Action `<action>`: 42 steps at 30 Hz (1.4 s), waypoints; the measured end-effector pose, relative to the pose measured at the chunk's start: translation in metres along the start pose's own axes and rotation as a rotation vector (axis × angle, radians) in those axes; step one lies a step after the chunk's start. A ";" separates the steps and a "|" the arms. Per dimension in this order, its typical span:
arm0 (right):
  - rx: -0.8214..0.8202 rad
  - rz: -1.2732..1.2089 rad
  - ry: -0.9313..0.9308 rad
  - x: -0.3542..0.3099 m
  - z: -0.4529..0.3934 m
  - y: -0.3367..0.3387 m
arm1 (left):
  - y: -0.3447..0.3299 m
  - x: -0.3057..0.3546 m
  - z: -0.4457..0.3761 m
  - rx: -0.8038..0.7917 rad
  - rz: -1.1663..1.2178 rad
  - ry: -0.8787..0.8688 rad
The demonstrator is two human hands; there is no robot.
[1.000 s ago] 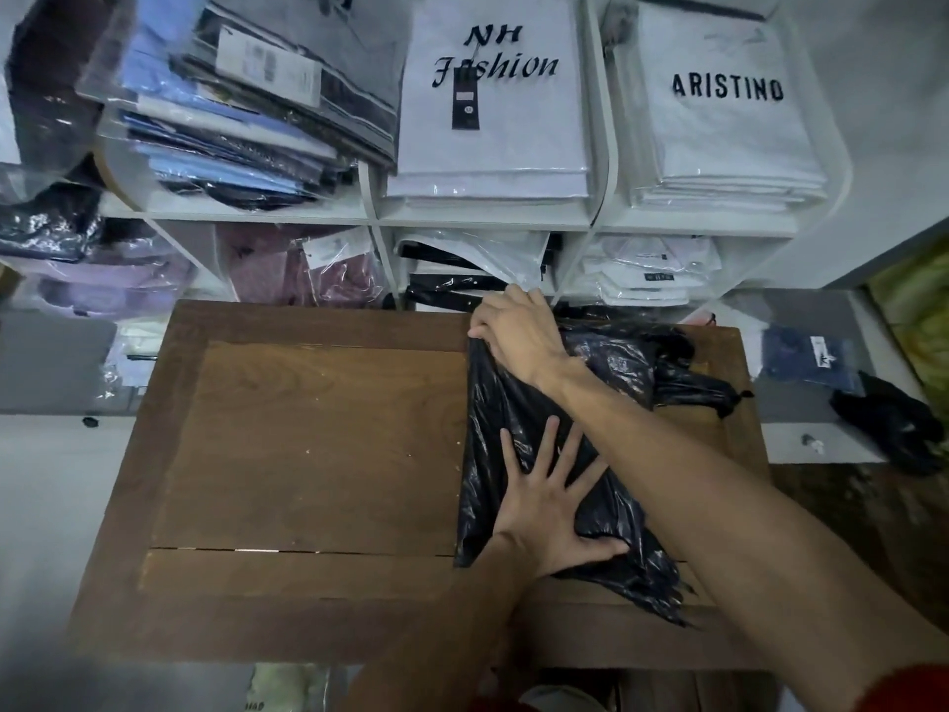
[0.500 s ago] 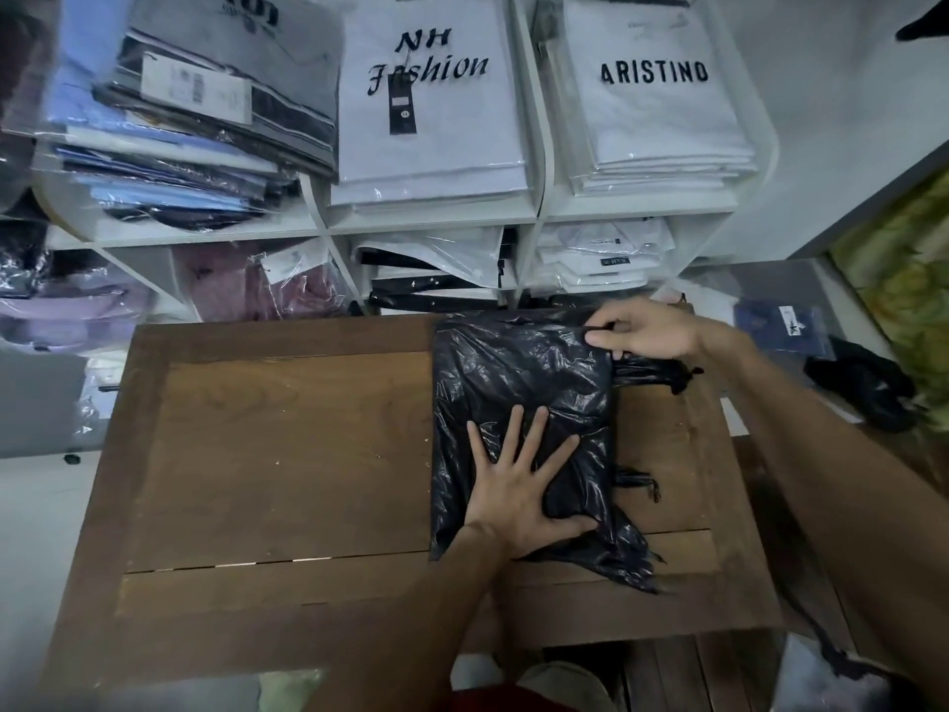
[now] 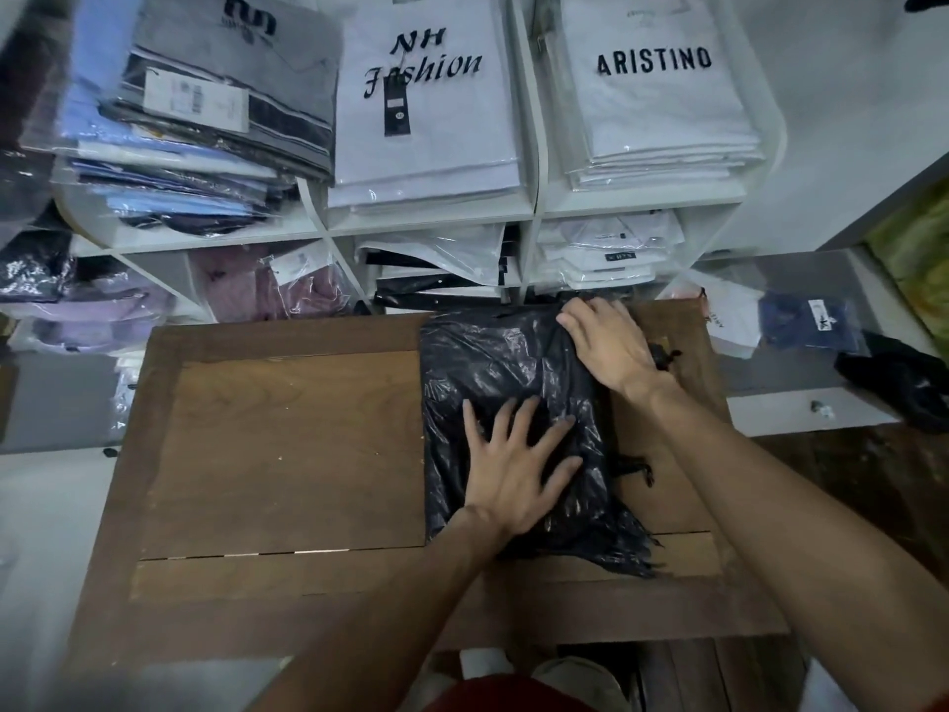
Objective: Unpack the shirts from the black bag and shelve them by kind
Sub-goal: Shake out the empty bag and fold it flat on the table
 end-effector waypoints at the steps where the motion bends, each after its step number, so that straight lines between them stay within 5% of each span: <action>1: -0.026 -0.026 -0.016 -0.001 0.002 0.004 | 0.003 0.001 -0.009 0.005 -0.040 -0.022; 7: -0.131 -0.167 -0.228 0.002 0.011 0.013 | 0.002 -0.015 -0.041 -0.093 -0.215 -0.054; 11: -0.080 0.088 -0.158 0.001 0.019 0.015 | 0.001 -0.020 -0.040 -0.058 -0.206 -0.052; 25: -0.140 -0.135 -0.136 0.004 0.039 -0.002 | -0.008 -0.018 -0.010 -0.199 -0.246 -0.342; 32: 0.343 0.158 -0.285 -0.052 0.077 0.025 | -0.009 -0.019 0.002 -0.384 -0.152 -0.310; 34: 0.189 0.174 -0.284 -0.062 0.093 -0.001 | 0.009 -0.023 -0.002 -0.313 0.095 -0.259; 37: -0.027 0.141 -0.367 -0.056 0.107 -0.034 | 0.044 -0.058 -0.002 0.074 0.440 -0.016; 39: -0.026 0.071 -0.367 -0.055 0.107 -0.034 | 0.056 -0.081 0.004 0.206 0.490 0.209; 42: -0.017 -0.061 -0.483 -0.042 0.110 -0.018 | 0.068 -0.092 0.009 0.178 0.412 0.453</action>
Point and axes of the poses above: each hand's wrist, its own z-axis away from the middle knuckle, its own y-axis out of the back of the hand, x = y × z, the point moved 6 cm from there along -z, towards the middle knuckle, and after that the axes turned 13 degrees about z, right-handed, at the moved point
